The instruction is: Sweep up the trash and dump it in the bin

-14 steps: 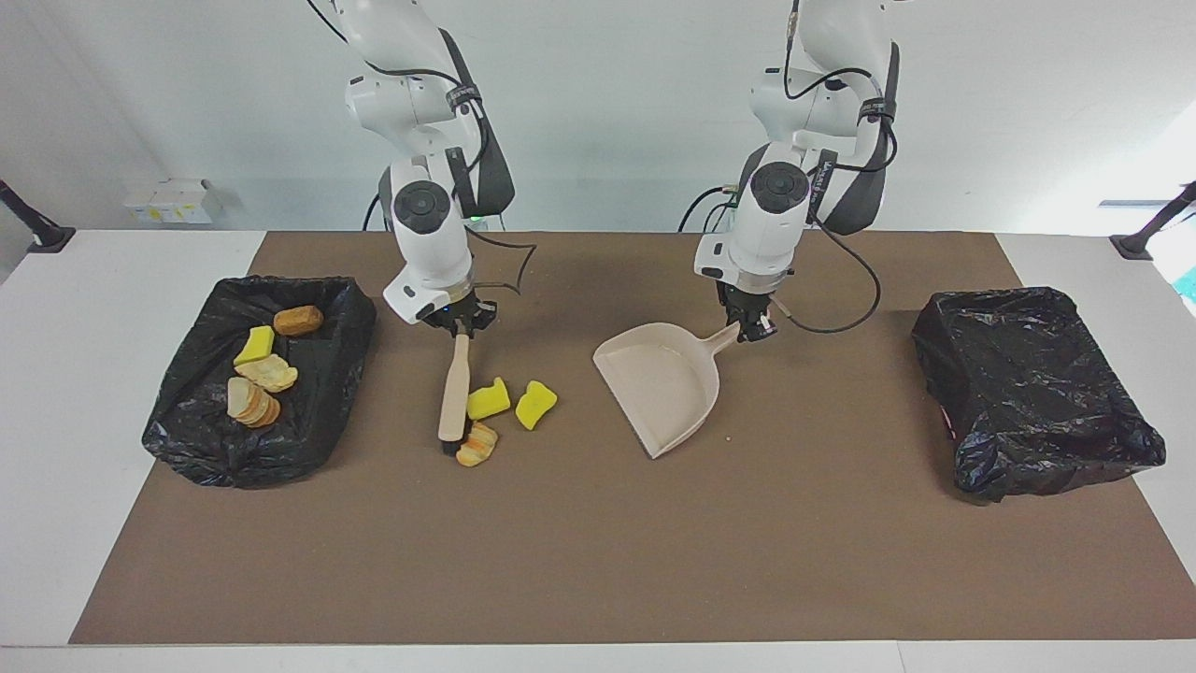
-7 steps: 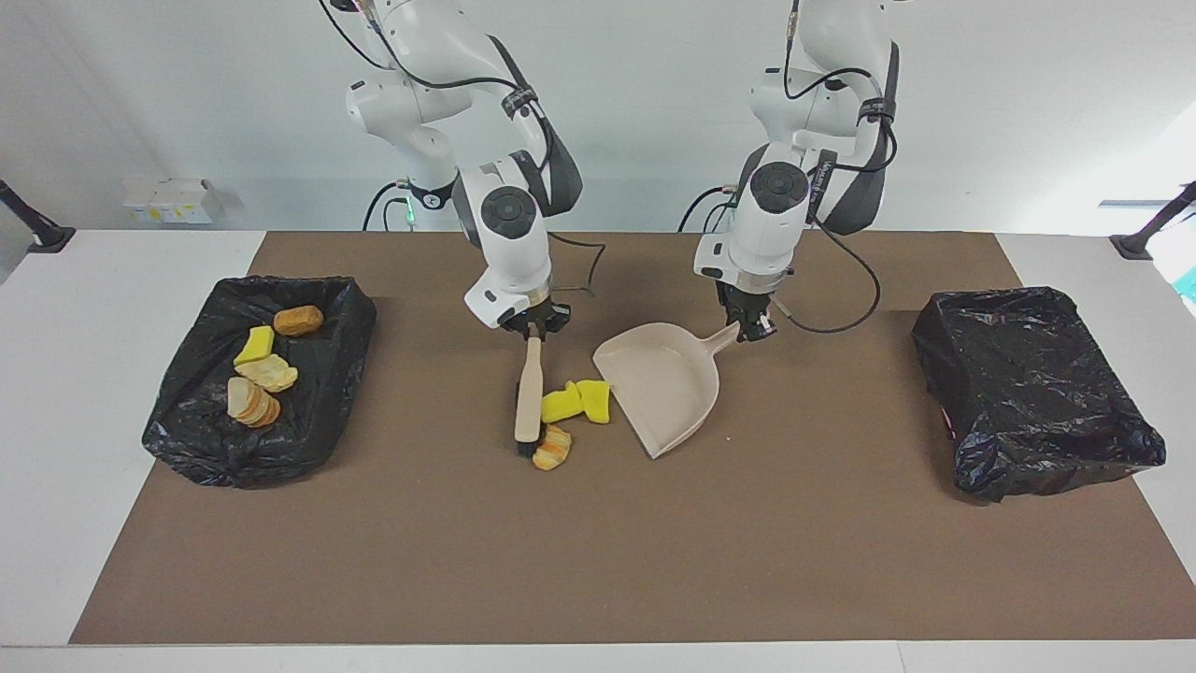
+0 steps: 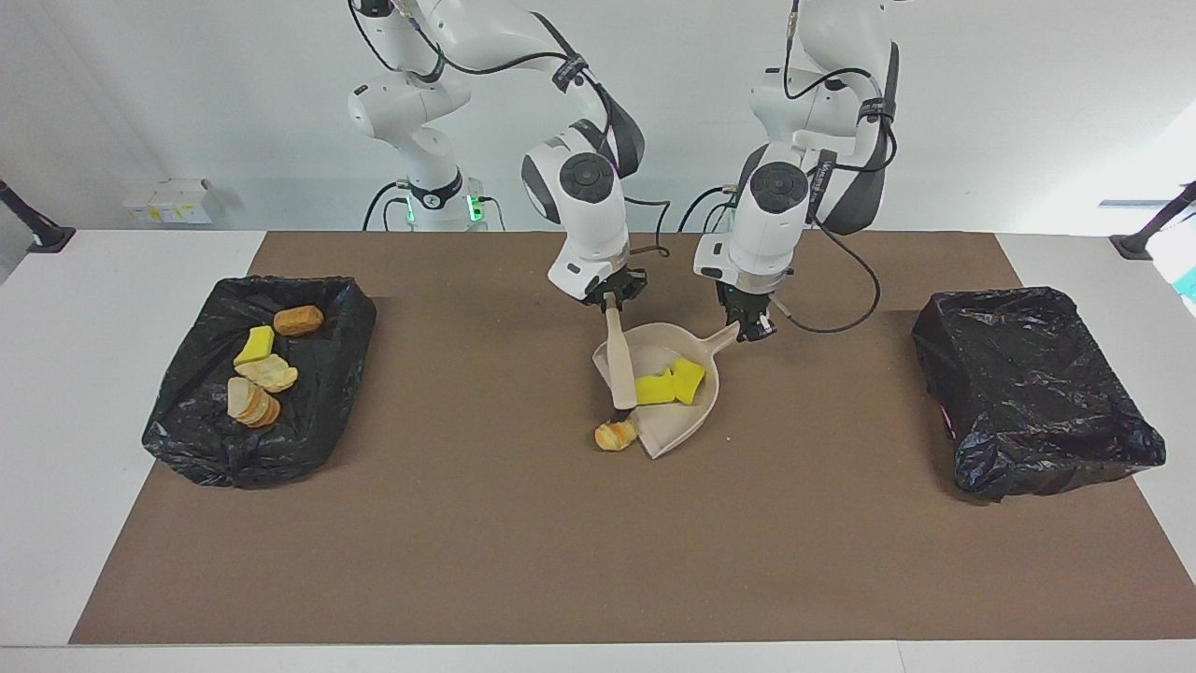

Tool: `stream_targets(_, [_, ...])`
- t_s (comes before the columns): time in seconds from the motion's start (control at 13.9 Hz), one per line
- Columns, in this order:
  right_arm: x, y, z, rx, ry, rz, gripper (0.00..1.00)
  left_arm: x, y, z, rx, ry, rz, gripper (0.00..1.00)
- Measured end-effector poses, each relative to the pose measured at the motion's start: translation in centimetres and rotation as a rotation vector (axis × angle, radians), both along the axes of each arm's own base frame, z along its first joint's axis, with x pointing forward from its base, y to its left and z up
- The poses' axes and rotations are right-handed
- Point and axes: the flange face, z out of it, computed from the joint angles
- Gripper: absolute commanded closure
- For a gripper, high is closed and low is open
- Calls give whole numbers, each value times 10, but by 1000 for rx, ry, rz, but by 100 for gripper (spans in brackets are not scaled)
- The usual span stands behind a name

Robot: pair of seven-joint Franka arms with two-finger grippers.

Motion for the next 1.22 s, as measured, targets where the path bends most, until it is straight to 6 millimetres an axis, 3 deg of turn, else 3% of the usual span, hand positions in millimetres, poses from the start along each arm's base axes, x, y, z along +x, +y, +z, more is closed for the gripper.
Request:
stream_targets(0.22, [4, -8, 1, 3, 9, 30, 100, 0, 0, 0, 0, 0, 3, 100])
stream_targets(0.36, [11, -23, 12, -11, 34, 29, 100, 0, 0, 0, 0, 0, 3, 100])
stream_targets(0.65, [37, -73, 42, -86, -19, 73, 100, 0, 0, 0, 0, 0, 5, 100])
stream_targets(0.94, [73, -123, 37, -128, -79, 184, 100, 0, 0, 0, 1, -1, 8, 100])
stream_targets(1.08, [88, -120, 29, -150, -91, 207, 100, 0, -1, 0, 1, -1, 9, 100])
stream_targets(1.22, [102, -105, 9, -172, -86, 237, 100, 0, -1, 0, 1, -1, 10, 100])
